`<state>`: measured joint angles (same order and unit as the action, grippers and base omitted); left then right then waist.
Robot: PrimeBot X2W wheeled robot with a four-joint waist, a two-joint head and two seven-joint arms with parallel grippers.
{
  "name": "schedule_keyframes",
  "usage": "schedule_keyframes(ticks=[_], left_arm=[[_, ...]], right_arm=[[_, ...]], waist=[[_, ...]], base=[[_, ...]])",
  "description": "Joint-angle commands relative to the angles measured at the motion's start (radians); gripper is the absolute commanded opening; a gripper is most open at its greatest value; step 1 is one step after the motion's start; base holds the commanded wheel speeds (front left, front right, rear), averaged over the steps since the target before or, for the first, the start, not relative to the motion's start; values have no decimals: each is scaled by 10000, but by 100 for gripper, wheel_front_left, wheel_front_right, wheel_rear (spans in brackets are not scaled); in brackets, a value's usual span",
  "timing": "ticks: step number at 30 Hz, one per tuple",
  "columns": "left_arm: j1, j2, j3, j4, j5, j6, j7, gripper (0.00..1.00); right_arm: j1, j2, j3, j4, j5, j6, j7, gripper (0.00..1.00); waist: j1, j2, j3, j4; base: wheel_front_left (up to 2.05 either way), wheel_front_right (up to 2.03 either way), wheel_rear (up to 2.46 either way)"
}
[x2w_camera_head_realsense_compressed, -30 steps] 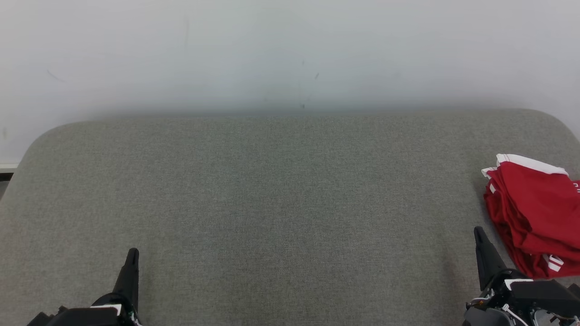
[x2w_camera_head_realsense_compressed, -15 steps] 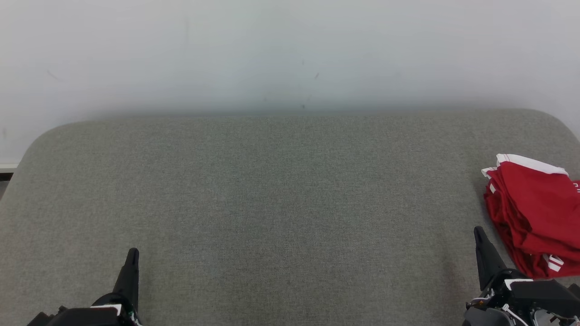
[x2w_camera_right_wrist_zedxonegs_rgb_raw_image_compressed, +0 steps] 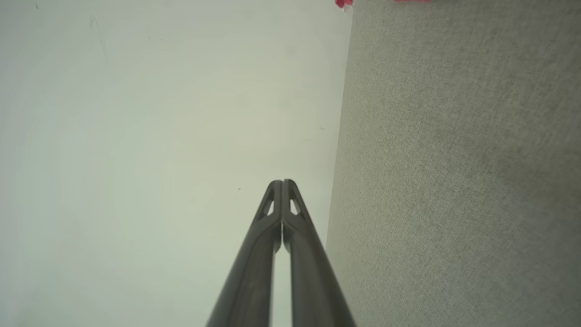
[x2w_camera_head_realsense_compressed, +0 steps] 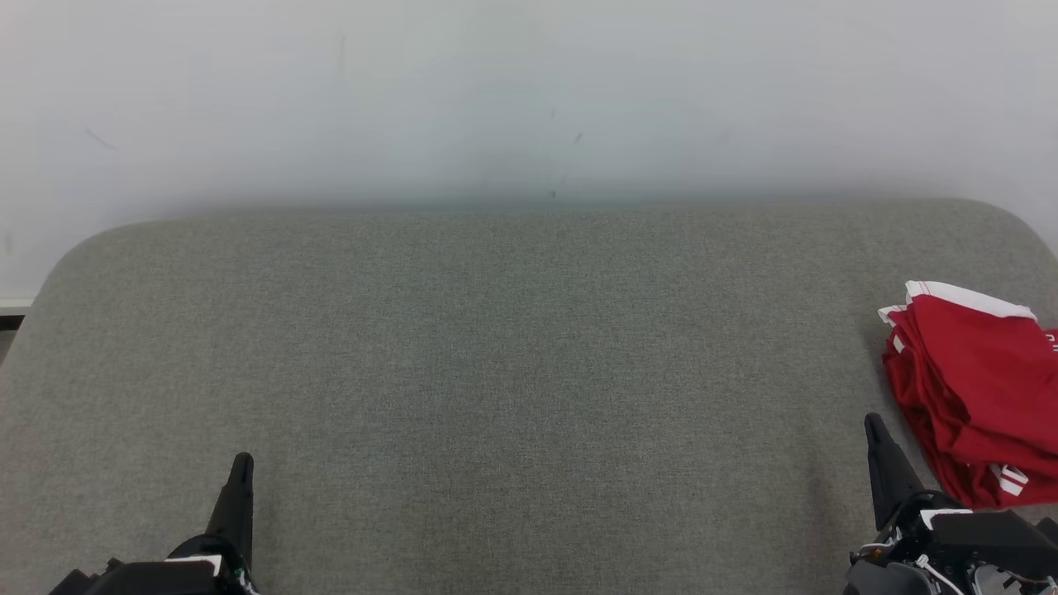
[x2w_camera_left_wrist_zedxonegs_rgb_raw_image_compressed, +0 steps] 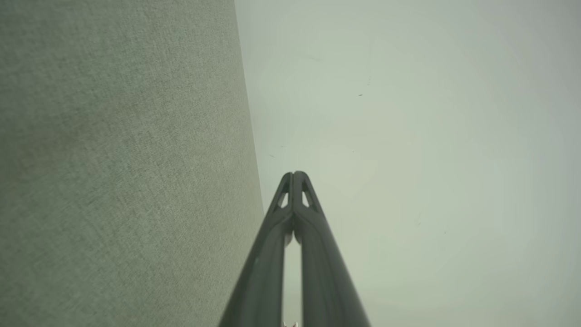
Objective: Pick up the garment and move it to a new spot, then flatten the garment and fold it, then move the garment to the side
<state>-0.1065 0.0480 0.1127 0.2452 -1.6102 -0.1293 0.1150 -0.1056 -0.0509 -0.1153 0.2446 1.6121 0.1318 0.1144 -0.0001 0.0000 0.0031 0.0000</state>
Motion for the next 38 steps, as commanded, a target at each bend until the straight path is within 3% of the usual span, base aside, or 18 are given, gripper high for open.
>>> schedule_keyframes(ticks=[1, 38], left_arm=[[-80, 42, 13, 6, -52, -25, 18, 0], [-79, 42, 14, 6, -52, -25, 17, 0]], right_arm=[[-55, 20, -11, -21, 15, -21, 27, 0], [-53, 19, -10, -21, 16, -21, 27, 0]], waist=[[1, 0, 0, 0], [1, 0, 0, 0]], base=[[0, 0, 0], [0, 0, 0]])
